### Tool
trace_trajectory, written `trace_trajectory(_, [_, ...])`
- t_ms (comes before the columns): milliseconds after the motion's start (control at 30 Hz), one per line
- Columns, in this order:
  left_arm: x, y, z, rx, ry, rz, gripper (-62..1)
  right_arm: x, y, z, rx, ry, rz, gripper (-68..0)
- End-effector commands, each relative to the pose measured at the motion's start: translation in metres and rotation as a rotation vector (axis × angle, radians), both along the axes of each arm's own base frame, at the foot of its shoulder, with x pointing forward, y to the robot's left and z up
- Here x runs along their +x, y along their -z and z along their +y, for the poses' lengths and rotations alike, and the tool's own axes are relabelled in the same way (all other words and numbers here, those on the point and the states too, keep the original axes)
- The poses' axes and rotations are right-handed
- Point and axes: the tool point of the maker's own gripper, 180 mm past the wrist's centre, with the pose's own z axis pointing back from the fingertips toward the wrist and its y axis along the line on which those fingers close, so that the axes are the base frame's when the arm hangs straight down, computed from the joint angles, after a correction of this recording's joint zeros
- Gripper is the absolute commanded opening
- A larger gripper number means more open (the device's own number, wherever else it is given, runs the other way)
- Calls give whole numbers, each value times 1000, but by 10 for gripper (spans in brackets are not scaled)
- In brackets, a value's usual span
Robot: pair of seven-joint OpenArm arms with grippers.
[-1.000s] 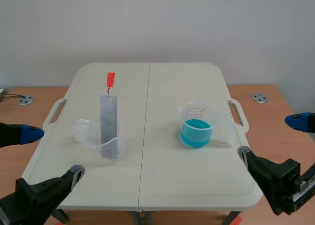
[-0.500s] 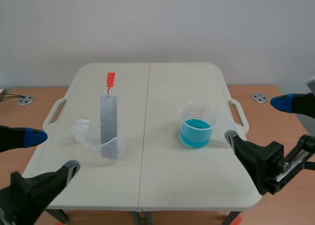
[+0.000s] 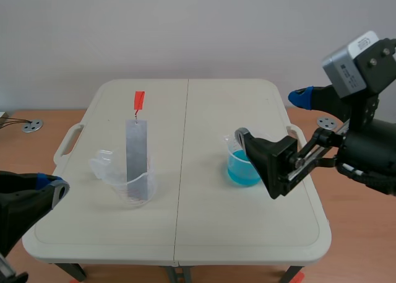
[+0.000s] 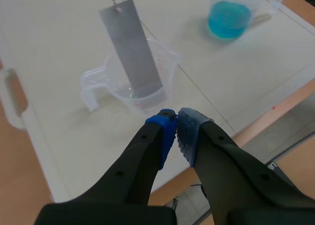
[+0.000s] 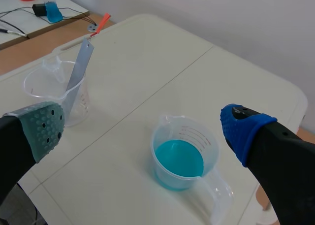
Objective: Hold the metal plate by the orange handle, dip it into the blue solution, take it out and point at it, then put the plate back in the beaker on the left.
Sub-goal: 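Lift the metal plate out of the left beaker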
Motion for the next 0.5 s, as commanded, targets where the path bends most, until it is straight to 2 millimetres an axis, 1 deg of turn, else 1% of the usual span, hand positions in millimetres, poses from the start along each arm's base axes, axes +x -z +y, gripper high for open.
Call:
trace_trajectory(0, [4, -7, 12, 12, -35, -28, -549, 7, -4, 4, 43, 7, -11, -12])
trace_trajectory(67, [0, -5, 25, 42, -60, -15, -549, 14, -1, 10, 77, 8, -1, -12])
trace_trajectory(133, [-9, -1, 38, 71, -82, 11, -549, 21, 2, 17, 108, 5, 9, -12])
trace_trajectory(267, [-37, 9, 65, 129, -146, 77, -549, 37, 5, 34, 156, -8, 26, -12])
trace_trajectory(400, [-66, 18, 96, 215, -242, 142, -549, 54, 3, 50, 200, -21, 36, -12])
trace_trajectory(467, [-82, 25, 108, 249, -272, 186, -549, 61, 2, 59, 224, -36, 41, -12])
